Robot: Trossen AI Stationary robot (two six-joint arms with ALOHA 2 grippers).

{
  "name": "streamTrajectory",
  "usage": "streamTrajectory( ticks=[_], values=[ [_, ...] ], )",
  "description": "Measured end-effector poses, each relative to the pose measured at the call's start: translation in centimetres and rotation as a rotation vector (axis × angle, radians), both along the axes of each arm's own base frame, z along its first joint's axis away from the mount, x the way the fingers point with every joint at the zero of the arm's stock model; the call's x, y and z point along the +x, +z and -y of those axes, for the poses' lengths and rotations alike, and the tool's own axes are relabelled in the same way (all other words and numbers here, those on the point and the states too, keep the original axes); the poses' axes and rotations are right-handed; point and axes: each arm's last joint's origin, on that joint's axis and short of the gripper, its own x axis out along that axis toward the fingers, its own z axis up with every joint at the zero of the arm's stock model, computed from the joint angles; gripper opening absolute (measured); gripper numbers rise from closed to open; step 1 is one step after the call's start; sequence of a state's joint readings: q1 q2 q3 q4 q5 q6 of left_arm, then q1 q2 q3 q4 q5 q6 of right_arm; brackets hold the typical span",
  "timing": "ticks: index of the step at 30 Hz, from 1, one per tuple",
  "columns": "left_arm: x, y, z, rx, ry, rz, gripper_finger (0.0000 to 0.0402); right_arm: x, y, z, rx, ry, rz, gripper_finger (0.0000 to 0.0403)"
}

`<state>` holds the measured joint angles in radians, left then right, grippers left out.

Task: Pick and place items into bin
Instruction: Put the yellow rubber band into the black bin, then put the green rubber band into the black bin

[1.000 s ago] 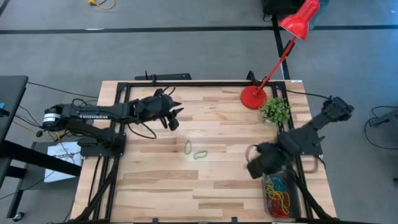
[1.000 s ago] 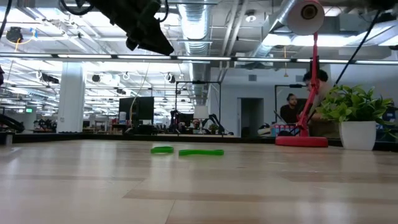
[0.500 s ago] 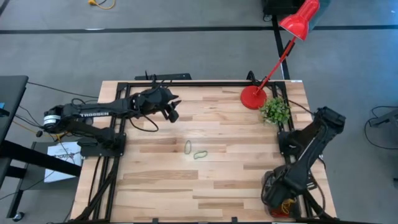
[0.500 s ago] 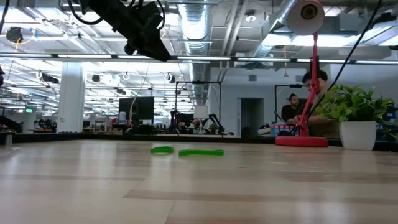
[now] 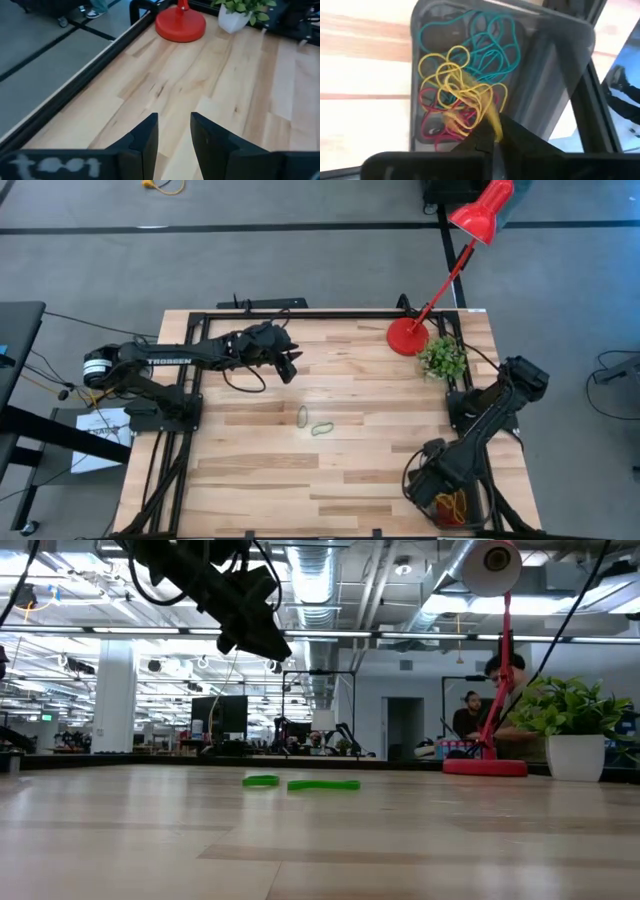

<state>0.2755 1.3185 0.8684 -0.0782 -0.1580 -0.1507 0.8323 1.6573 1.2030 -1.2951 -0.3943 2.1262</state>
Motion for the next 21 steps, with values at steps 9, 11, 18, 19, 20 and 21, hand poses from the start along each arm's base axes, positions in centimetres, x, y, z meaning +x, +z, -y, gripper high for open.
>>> streamTrajectory(
  ticks=[9,11,18,19,20,21],
  values=[
    [0.1,0.0,0.1,-0.015,-0.016,0.006,0.0105,0.2,0.0,-0.1,0.018,0.001,0.012,0.0076],
    [0.1,0.0,0.1,-0.016,-0.016,0.006,0.0105,0.3,0.0,-0.2,0.033,0.001,0.023,0.0089],
    [0.1,-0.1,0.2,-0.044,-0.062,0.012,0.0105,1.1,0.4,0.0,0.117,-0.026,0.050,0.0126],
    [0.1,-0.1,0.3,-0.057,-0.083,0.013,0.0105,1.3,0.8,0.3,0.137,-0.036,0.068,0.0129],
    [0.1,-0.1,0.4,-0.072,-0.106,0.011,0.0105,1.6,1.1,0.6,0.165,-0.040,0.096,0.0132],
    [0.1,-0.2,0.5,-0.089,-0.129,0.005,0.0105,1.9,1.6,0.9,0.191,-0.047,0.124,0.0134]
  ],
)
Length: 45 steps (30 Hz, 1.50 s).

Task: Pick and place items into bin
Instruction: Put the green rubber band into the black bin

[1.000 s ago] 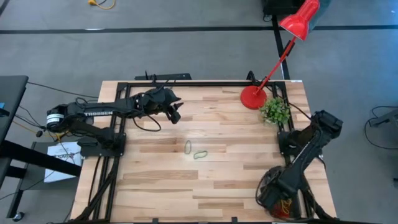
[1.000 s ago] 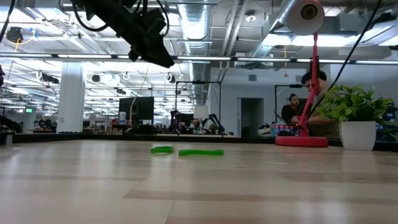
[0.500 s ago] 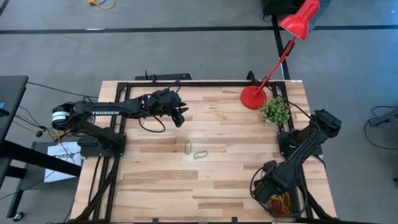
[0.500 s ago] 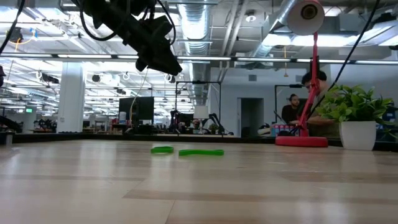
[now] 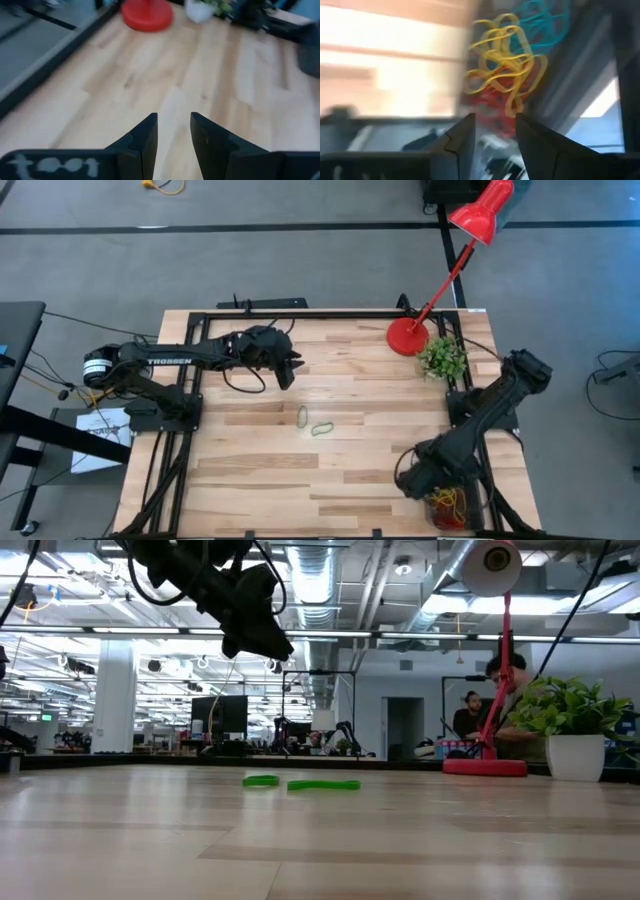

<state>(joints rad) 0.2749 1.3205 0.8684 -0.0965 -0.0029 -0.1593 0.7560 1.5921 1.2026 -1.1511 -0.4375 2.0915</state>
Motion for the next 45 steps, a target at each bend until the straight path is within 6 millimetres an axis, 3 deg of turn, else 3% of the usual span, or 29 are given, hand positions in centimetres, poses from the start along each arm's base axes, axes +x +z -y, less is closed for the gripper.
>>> streamTrajectory(
  ticks=[5,10,16,22,30,34,45],
  values=[
    [-0.5,-1.0,0.7,-0.126,-0.112,-0.091,0.0105,0.5,2.8,2.9,0.016,-0.086,0.150,0.0138],
    [-0.4,-3.2,2.0,-0.191,-0.160,-0.231,0.0105,1.0,4.7,6.1,-0.194,-0.083,0.456,0.0136],
    [0.7,-6.5,4.0,-0.253,-0.179,-0.332,0.0105,3.2,5.3,10.1,-0.574,-0.039,0.695,0.0127],
    [2.6,-9.2,4.9,-0.235,-0.181,-0.346,0.0105,6.1,4.5,13.1,-0.650,-0.005,0.707,0.0123],
    [3.6,-12.7,4.9,-0.206,-0.187,-0.433,0.0105,10.4,2.7,14.3,-0.525,0.107,0.808,0.0122],
    [3.7,-13.2,4.9,-0.182,-0.177,-0.449,0.0105,11.9,1.6,14.3,-0.485,0.126,0.839,0.0122],
    [4.0,-13.4,4.7,-0.066,-0.188,-0.449,0.0099,12.7,0.7,14.5,-0.475,0.131,0.841,0.0122]
  ],
)
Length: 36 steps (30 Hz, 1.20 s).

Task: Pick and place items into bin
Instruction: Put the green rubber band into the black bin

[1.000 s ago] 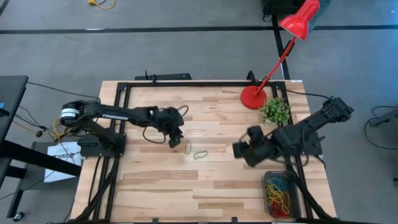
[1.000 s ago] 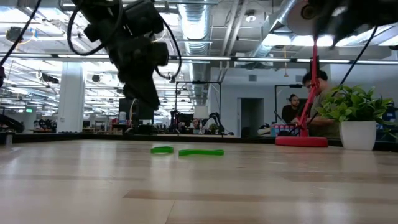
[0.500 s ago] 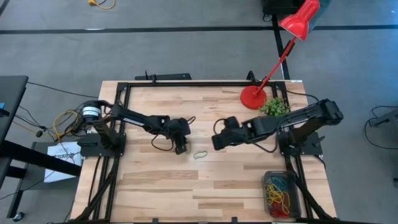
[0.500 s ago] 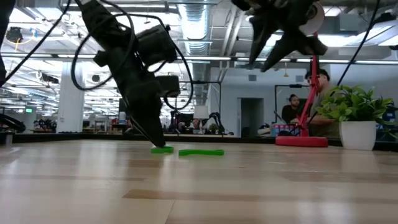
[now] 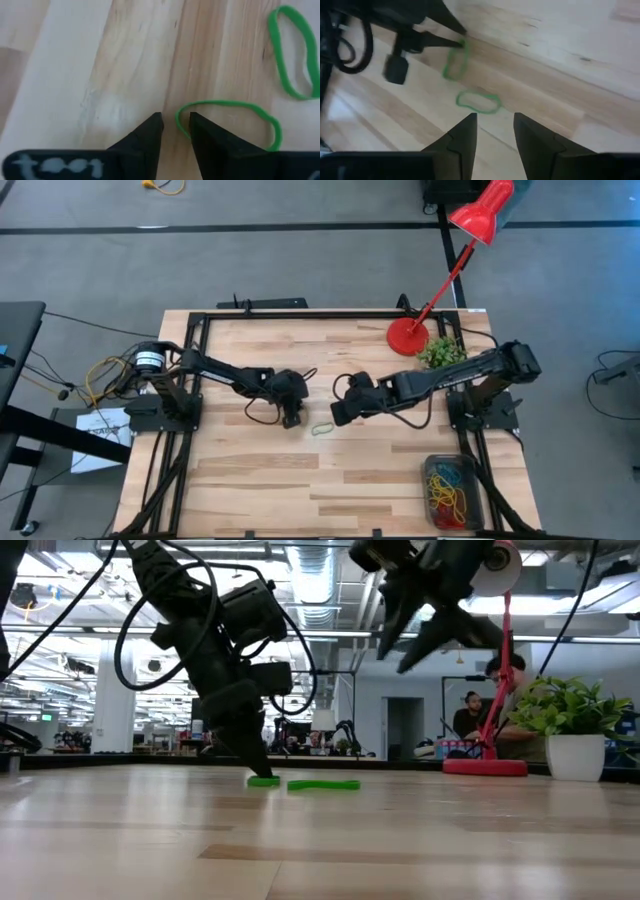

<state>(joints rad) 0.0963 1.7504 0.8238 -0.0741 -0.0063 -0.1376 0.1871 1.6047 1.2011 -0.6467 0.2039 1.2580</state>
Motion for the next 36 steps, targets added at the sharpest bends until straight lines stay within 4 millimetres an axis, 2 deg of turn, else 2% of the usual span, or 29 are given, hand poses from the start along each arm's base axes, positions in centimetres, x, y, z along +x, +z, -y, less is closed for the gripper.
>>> streamTrajectory(
  ticks=[3,7,12,14,17,22,24,30,36],
  values=[
    [0.1,0.0,-0.1,0.039,-0.038,0.004,0.0073,0.4,0.1,0.1,-0.004,0.002,0.029,0.0122],
    [0.0,0.0,-0.1,0.057,-0.051,-0.002,0.0014,0.6,0.2,0.4,-0.007,0.003,0.048,0.0123],
    [0.0,0.6,-0.1,-0.015,-0.008,0.024,0.0002,0.8,0.3,0.7,-0.029,0.026,0.063,0.0121],
    [0.3,2.2,0.0,-0.041,-0.012,0.070,0.0001,1.0,0.4,0.8,-0.040,0.041,0.080,0.0121],
    [0.7,6.0,0.0,-0.034,-0.029,0.207,0.0000,1.5,0.7,1.2,-0.066,0.068,0.130,0.0123],
    [0.6,11.0,-0.1,0.054,-0.071,0.368,0.0000,2.3,1.4,2.0,-0.121,0.115,0.223,0.0123],
    [0.4,12.3,-0.1,0.073,-0.082,0.405,0.0000,2.5,1.6,2.4,-0.148,0.122,0.240,0.0123],
    [0.3,13.7,0.0,0.080,-0.087,0.449,0.0000,2.8,1.9,3.4,-0.179,0.103,0.272,0.0123],
    [0.5,14.1,-0.1,0.098,-0.072,0.469,0.0000,3.0,2.1,3.4,-0.191,0.114,0.303,0.0123]
  ],
)
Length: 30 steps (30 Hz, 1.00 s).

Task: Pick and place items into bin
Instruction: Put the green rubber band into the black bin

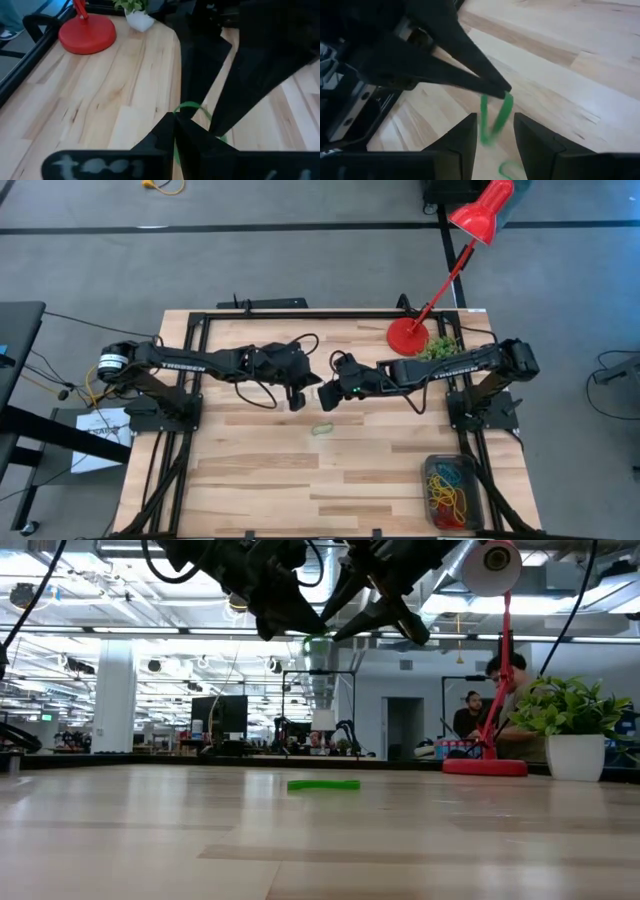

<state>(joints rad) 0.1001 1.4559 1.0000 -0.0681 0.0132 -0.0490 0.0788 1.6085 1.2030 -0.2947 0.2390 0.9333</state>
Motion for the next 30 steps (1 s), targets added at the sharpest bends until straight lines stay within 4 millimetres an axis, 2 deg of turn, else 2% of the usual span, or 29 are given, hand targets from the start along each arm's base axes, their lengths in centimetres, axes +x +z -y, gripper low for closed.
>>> streamTrajectory(
  ticks=[11,21,25,30],
  values=[
    [0.20,0.39,-0.01,-0.007,0.007,0.046,0.0000,-0.02,-0.01,0.18,-0.036,-0.005,-0.006,0.0106],
    [0.27,0.52,-0.03,-0.006,0.012,0.061,0.0000,-0.12,-0.13,0.18,-0.044,0.002,-0.025,0.0007],
    [0.25,0.50,-0.12,0.003,0.052,0.059,0.0003,-0.12,-0.13,0.18,-0.055,0.011,-0.028,0.0011],
    [0.23,0.47,-0.15,0.005,0.059,0.056,0.0030,-0.12,-0.13,0.15,-0.053,0.013,-0.028,0.0003]
  ],
)
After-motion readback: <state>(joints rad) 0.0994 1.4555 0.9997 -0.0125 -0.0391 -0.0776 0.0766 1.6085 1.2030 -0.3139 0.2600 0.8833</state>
